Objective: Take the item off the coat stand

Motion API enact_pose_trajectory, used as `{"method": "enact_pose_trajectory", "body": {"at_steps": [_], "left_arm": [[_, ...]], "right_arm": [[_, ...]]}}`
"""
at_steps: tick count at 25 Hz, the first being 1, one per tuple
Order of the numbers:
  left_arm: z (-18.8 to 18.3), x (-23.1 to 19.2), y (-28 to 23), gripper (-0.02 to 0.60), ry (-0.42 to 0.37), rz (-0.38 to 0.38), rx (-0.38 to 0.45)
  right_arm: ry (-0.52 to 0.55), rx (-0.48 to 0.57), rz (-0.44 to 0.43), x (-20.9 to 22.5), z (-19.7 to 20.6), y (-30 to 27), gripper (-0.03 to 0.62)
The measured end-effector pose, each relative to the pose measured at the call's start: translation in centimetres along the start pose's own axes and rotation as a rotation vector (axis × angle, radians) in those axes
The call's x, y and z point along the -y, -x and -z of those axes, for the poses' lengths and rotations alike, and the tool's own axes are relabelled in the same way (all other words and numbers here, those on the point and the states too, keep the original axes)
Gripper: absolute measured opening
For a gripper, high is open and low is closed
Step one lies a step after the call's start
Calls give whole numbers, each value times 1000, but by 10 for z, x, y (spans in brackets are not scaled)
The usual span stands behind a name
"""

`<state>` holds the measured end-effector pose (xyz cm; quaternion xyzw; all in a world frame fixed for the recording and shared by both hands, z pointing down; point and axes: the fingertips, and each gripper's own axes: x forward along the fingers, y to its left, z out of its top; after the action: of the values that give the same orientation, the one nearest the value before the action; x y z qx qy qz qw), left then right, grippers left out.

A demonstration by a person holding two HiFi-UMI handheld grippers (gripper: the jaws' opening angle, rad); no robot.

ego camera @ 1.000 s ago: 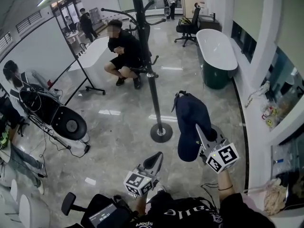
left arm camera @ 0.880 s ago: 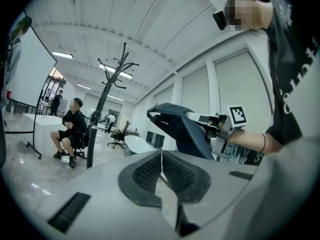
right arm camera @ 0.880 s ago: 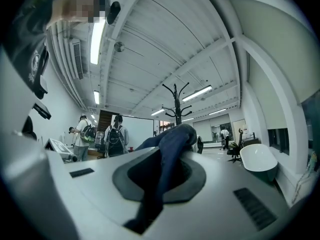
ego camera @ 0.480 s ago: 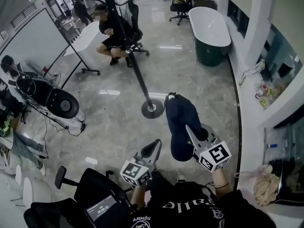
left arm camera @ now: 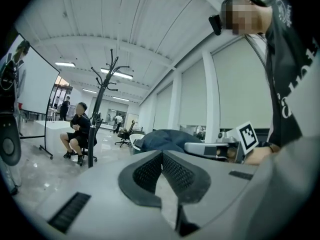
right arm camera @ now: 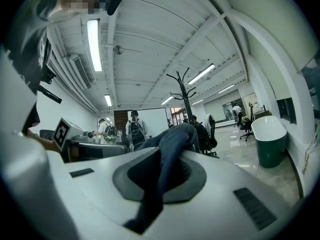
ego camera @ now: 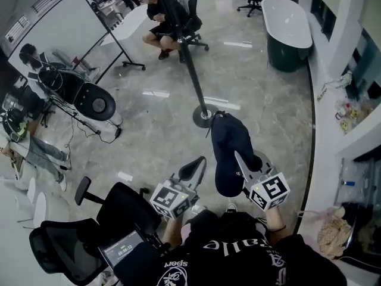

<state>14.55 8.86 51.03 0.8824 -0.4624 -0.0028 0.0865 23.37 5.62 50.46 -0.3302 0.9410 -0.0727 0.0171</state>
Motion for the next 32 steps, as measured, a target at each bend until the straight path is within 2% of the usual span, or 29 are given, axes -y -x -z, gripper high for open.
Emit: {"method": "enact_pose_trajectory", "body": {"at_steps": [4,10,17,21,28,32], "left_arm": [[-4,3,11,3,8,6,20],[1,9,37,3,10,26,-2],[3,-9,82,3,50,-4,-13],[5,-16,97,3,53,7,8],[1,-27,115,3,59,37,22],[0,-24,102,3,65,39,26]], "right_arm": [[3,-23,-10,-18,8,1,28],[1,-47,-3,-44,11,-6,28],[-20,-65,-34,-92,18,-21,28],[-11,-74,-39,-112,21,-27,28],[0,-86,-23,-132,21,-40,28],[6,-89,-16,-120,17,-34,29]]}}
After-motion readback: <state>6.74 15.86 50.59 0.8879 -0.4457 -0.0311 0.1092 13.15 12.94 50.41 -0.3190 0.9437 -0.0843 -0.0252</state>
